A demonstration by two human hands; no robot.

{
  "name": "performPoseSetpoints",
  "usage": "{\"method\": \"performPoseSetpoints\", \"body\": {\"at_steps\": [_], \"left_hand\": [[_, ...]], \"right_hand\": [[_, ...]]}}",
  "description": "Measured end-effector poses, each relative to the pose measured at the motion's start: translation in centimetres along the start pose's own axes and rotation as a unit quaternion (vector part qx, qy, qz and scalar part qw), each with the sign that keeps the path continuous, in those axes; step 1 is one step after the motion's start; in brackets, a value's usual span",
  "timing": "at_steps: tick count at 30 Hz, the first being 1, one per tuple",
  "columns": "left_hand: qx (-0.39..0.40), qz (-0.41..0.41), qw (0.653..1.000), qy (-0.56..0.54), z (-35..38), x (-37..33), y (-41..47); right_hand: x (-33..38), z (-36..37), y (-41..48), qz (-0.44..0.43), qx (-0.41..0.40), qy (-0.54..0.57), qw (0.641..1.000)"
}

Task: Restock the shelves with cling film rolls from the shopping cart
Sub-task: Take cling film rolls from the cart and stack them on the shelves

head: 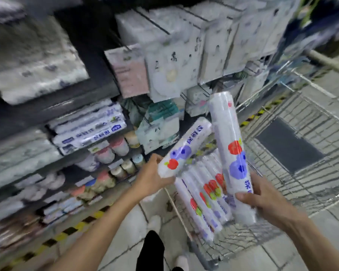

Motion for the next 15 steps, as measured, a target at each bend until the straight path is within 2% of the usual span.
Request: {"method": "performPoseSetpoints", "body": {"at_steps": [3, 6, 9, 15], "left_hand": [[-0.094, -0.032, 0.992, -0.077, -5.6, 0.4, -4.3], [-0.174, -0.053, 0.975, -0.13, -11.0, 0.8, -8.6], [-0.254, -0.053, 0.952, -0.161, -16.6, 1.6, -12.4], [-0.381, -0.074, 0.904, -0.178, -26.4, 4.2, -18.8]], "right_hand": [[3.5, 5.9, 1.1, -0.041, 0.082, -0.059, 0.994], [6.3, 11.5, 2.4, -0.067, 0.138, -0.064, 0.986], [8.6, 17.1, 4.2, -0.087, 0.186, -0.087, 0.975], [13.1, 28.6, 5.4, -0.106, 0.251, -0.057, 0.961]]}}
Point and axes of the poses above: each hand's wrist, its own y-axis towards the middle knuckle, its own z-axis out of the palm, x = y × z, the point moved 10 cm from there along y, towards the middle knuckle, and after that the axes turned 4 degrees about y, right-handed, at the moved point
